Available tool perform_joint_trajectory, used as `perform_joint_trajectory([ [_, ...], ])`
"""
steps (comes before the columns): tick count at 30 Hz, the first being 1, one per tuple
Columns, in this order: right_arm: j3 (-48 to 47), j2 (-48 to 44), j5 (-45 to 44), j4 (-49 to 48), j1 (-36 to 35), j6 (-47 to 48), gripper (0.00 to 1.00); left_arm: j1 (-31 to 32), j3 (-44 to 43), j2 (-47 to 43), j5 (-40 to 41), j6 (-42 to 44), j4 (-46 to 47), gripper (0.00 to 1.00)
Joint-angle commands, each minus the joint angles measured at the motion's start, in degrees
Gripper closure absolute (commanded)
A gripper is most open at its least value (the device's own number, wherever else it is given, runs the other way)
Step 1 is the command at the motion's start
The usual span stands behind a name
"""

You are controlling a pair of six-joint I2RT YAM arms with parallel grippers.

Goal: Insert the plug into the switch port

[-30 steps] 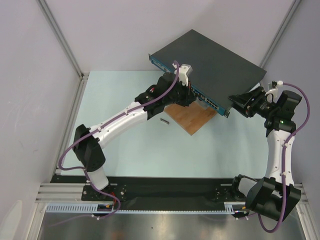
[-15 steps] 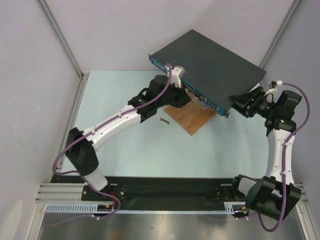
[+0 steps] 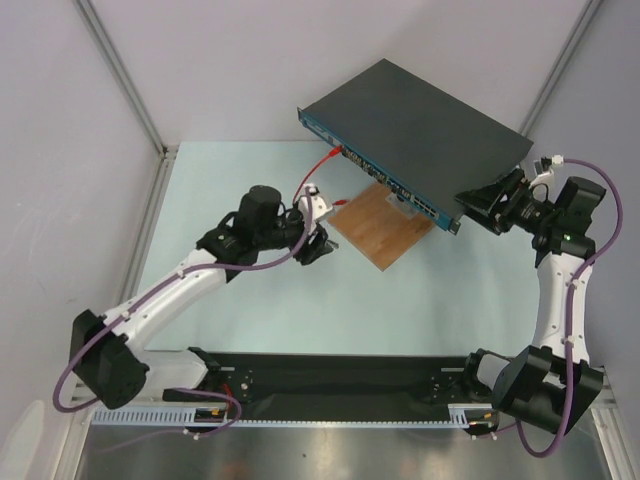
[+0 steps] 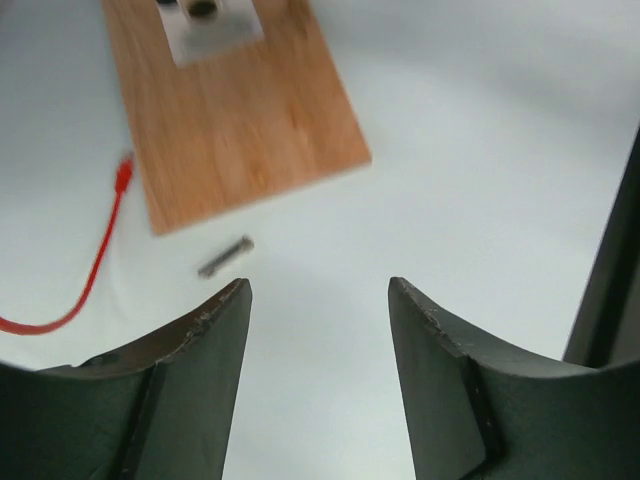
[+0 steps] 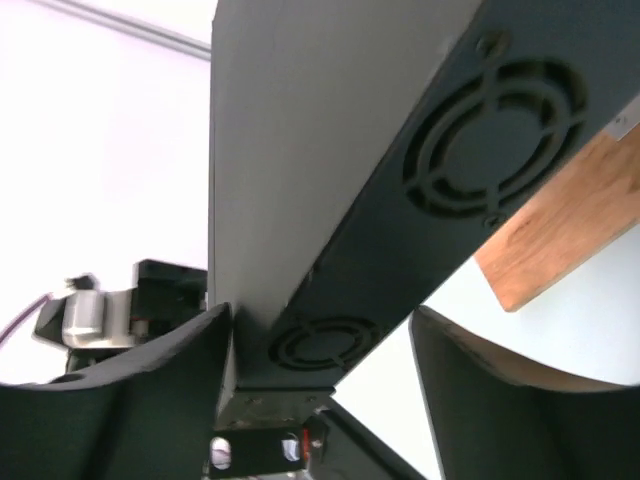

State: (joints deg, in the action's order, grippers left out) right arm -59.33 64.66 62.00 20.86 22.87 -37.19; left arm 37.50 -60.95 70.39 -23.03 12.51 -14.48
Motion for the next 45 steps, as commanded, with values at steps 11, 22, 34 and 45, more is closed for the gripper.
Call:
perform_joint_trajectory([
  [11, -3.95, 0.81, 1.9, 5.93, 1.56, 14.77, 0.0, -4.19, 0.04, 20.39, -11.43, 43.01, -4.77, 0.28],
  [22, -7.37, 1.69, 4.54, 11.3, 6.57, 18.9, 0.0, -4.54, -12.17, 36.57, -7.21, 55.95, -3.63, 0.29],
  [34, -8.78, 1.87, 5.94, 15.0, 8.5, 21.37, 0.03, -5.33, -25.79, 47.99, -9.32, 63.86, -18.82, 0.48],
  [45, -9.92, 1.87, 6.73, 15.52, 9.21, 21.63, 0.05, -5.07, -37.84, 56.0, -3.87, 65.0, -32.45, 0.67],
])
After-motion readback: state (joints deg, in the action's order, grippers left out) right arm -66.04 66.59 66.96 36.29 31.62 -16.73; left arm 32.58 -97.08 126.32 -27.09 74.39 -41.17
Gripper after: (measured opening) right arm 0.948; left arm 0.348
